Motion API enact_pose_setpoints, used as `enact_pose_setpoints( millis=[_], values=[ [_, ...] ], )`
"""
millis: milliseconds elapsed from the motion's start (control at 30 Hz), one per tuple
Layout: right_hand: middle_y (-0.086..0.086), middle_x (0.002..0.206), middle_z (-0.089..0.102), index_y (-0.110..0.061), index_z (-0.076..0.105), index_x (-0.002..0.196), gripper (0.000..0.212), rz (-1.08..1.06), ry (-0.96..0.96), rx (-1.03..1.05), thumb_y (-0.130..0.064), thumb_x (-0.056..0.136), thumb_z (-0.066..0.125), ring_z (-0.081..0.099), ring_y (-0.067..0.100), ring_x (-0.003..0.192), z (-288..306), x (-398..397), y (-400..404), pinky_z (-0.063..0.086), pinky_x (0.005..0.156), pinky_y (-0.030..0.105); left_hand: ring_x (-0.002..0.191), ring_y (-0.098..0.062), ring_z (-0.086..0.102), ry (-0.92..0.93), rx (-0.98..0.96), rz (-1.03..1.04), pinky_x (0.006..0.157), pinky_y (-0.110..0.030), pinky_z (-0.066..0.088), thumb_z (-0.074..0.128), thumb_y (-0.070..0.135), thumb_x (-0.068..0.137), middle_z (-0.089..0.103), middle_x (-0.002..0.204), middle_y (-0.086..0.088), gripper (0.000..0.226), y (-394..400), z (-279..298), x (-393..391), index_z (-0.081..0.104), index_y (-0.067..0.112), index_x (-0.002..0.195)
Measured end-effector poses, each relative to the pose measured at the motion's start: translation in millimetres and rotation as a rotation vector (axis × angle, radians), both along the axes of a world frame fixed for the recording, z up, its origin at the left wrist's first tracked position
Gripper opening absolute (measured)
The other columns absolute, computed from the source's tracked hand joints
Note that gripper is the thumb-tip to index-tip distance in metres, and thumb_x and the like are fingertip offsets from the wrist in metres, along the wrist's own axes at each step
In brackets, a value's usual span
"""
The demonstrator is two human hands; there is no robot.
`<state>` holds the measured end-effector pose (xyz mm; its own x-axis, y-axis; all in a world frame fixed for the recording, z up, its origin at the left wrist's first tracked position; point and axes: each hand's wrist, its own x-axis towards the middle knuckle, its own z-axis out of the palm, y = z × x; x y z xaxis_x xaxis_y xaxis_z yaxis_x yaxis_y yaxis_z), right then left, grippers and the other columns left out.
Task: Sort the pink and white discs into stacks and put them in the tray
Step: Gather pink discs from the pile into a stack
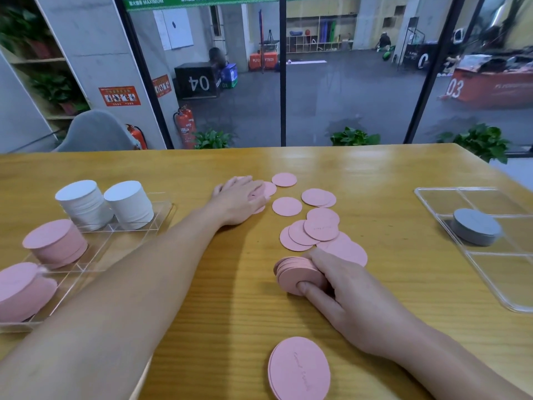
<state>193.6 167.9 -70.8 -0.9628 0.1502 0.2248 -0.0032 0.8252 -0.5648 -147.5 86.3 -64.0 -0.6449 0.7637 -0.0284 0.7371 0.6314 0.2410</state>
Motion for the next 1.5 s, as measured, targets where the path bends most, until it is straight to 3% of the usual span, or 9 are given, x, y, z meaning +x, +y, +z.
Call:
enact_pose_setpoints(
  millis=[333, 467, 567, 633, 867, 1033, 1233, 1433, 1500],
  values=[
    [-0.022, 0.096, 0.060, -0.039, 0.050, 0.104, 0.010, 0.008, -0.008, 0.006, -0.045, 0.107, 0.057, 0.058, 0.006, 0.087, 2, 2, -1, 0.052, 0.073, 0.036, 0.162, -0.021, 0.021, -0.006, 0.109, -0.117, 0.130, -0.054, 0.025, 0.032, 0.066, 0.108, 0.033, 0.166, 0.014, 0.056, -65, -16, 69, 0.041, 0.042, 0.158],
    [-0.020, 0.096, 0.061, -0.037, 0.052, 0.105, 0.009, 0.008, 0.001, -0.004, -0.043, 0.106, 0.058, 0.059, 0.008, 0.087, 2, 3, -2, 0.053, 0.074, 0.039, 0.169, -0.008, -0.011, -0.172, 0.191, -0.134, 0.137, -0.041, 0.002, 0.035, 0.057, 0.116, -0.002, 0.183, 0.018, 0.064, -86, -10, 118, 0.016, 0.043, 0.175],
    [-0.019, 0.098, 0.063, -0.034, 0.055, 0.108, 0.009, 0.001, -0.012, -0.030, -0.041, 0.107, 0.060, 0.060, 0.009, 0.088, 3, 5, -3, 0.054, 0.076, 0.040, 0.158, 0.010, 0.025, -0.413, 0.437, -0.042, 0.131, -0.028, 0.021, 0.046, 0.052, 0.115, 0.030, 0.175, 0.023, 0.057, -106, 1, 122, 0.033, 0.043, 0.170],
    [-0.019, 0.099, 0.063, -0.034, 0.055, 0.109, 0.009, 0.000, -0.013, -0.027, -0.042, 0.107, 0.060, 0.060, 0.009, 0.089, 3, 5, -3, 0.054, 0.076, 0.040, 0.144, 0.005, 0.044, -0.309, 0.478, 0.035, 0.123, -0.030, 0.035, 0.058, 0.050, 0.111, 0.051, 0.155, 0.025, 0.048, -123, 3, 115, 0.054, 0.040, 0.157],
    [-0.016, 0.095, 0.062, -0.029, 0.055, 0.107, 0.017, -0.014, -0.012, -0.008, -0.046, 0.106, 0.057, 0.060, 0.012, 0.087, 3, 3, -4, 0.053, 0.075, 0.042, 0.126, 0.006, 0.042, -0.187, 0.312, -0.005, 0.099, -0.016, 0.039, 0.083, 0.069, 0.083, 0.052, 0.125, 0.030, 0.053, -137, 5, 107, 0.070, 0.047, 0.129],
    [-0.015, 0.094, 0.062, -0.029, 0.054, 0.106, 0.017, -0.023, -0.023, -0.003, -0.045, 0.107, 0.057, 0.059, 0.012, 0.085, 3, 4, -5, 0.054, 0.074, 0.044, 0.124, 0.006, 0.046, -0.196, 0.331, -0.015, 0.099, -0.022, 0.043, 0.089, 0.060, 0.083, 0.053, 0.123, 0.030, 0.045, -136, 5, 112, 0.068, 0.048, 0.120],
    [-0.015, 0.096, 0.064, -0.028, 0.055, 0.108, 0.018, -0.014, -0.014, -0.015, -0.046, 0.107, 0.057, 0.060, 0.013, 0.087, 4, 5, -5, 0.054, 0.075, 0.045, 0.080, -0.014, 0.059, -0.395, 0.674, -0.033, 0.073, -0.025, 0.047, 0.083, 0.021, 0.095, 0.072, 0.091, 0.004, 0.014, -129, 11, 119, 0.071, 0.026, 0.100],
    [-0.013, 0.092, 0.061, -0.028, 0.054, 0.104, 0.015, -0.024, 0.021, -0.055, -0.042, 0.107, 0.058, 0.057, 0.014, 0.083, 3, 4, -4, 0.051, 0.073, 0.042, 0.084, -0.032, 0.057, -0.509, 0.704, -0.235, 0.072, -0.043, 0.047, 0.074, 0.009, 0.103, 0.071, 0.094, -0.004, 0.006, -119, 14, 139, 0.072, 0.013, 0.100],
    [-0.015, 0.093, 0.062, -0.032, 0.054, 0.108, 0.009, -0.037, 0.032, -0.062, -0.039, 0.107, 0.060, 0.059, 0.013, 0.085, 3, 4, -3, 0.051, 0.072, 0.037, 0.082, -0.024, 0.058, -0.595, 0.693, -0.295, 0.071, -0.040, 0.048, 0.070, 0.005, 0.105, 0.069, 0.093, -0.002, 0.005, -115, 13, 145, 0.070, 0.008, 0.102]
  ],
)
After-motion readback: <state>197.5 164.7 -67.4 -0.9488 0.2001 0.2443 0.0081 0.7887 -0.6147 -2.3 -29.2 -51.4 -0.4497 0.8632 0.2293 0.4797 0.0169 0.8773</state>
